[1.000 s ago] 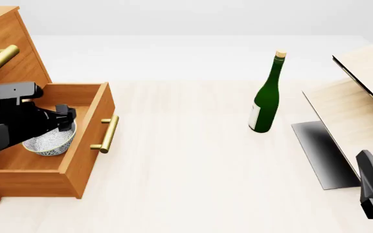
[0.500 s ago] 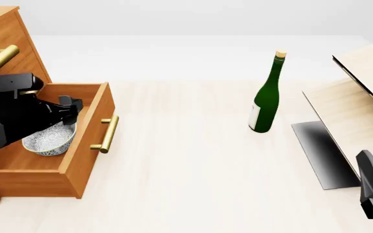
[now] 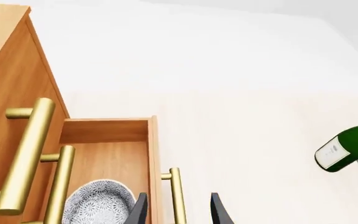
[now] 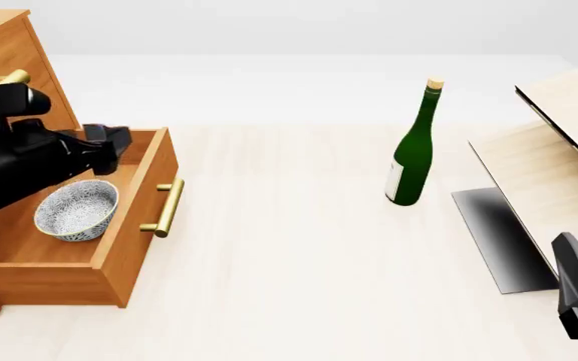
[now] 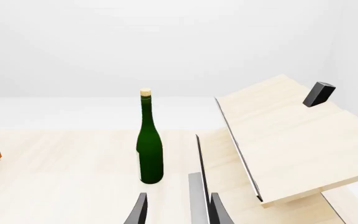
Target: Put the bowl in the bottom drawer of the cabinet.
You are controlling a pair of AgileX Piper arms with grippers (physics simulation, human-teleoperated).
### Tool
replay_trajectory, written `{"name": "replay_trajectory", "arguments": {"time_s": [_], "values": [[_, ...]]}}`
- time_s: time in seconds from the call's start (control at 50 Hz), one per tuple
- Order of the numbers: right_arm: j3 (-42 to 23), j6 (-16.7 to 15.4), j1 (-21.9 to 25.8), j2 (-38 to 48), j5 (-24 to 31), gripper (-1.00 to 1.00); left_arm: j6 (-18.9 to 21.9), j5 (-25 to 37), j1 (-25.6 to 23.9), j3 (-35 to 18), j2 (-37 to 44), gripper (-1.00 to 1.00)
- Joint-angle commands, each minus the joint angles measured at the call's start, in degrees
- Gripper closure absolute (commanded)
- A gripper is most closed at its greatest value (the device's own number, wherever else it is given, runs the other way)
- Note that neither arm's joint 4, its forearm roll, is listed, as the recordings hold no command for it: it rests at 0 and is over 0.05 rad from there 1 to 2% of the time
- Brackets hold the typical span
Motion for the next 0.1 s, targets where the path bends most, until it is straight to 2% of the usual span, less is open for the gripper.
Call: {"name": "replay_trajectory", "arguments": {"time_s": [0.02,0.04,0.08,0.1], "values": [[0.0,0.0,0.0,0.0,0.0,-1.0,0.8,6.3,-1.7,-4.5,-4.6,-1.0],[0.0,0.0,0.0,0.0,0.0,-1.0,0.8,4.4,-1.9,-2.7,-4.8,-1.0],[0.0,0.0,0.0,0.0,0.0,-1.0,0.9,7.7,-2.0,-5.4,-5.7,-1.0],[0.0,0.0,0.0,0.0,0.0,-1.0,1.1,7.2,-2.2,-4.7,-6.1,-1.0]]}}
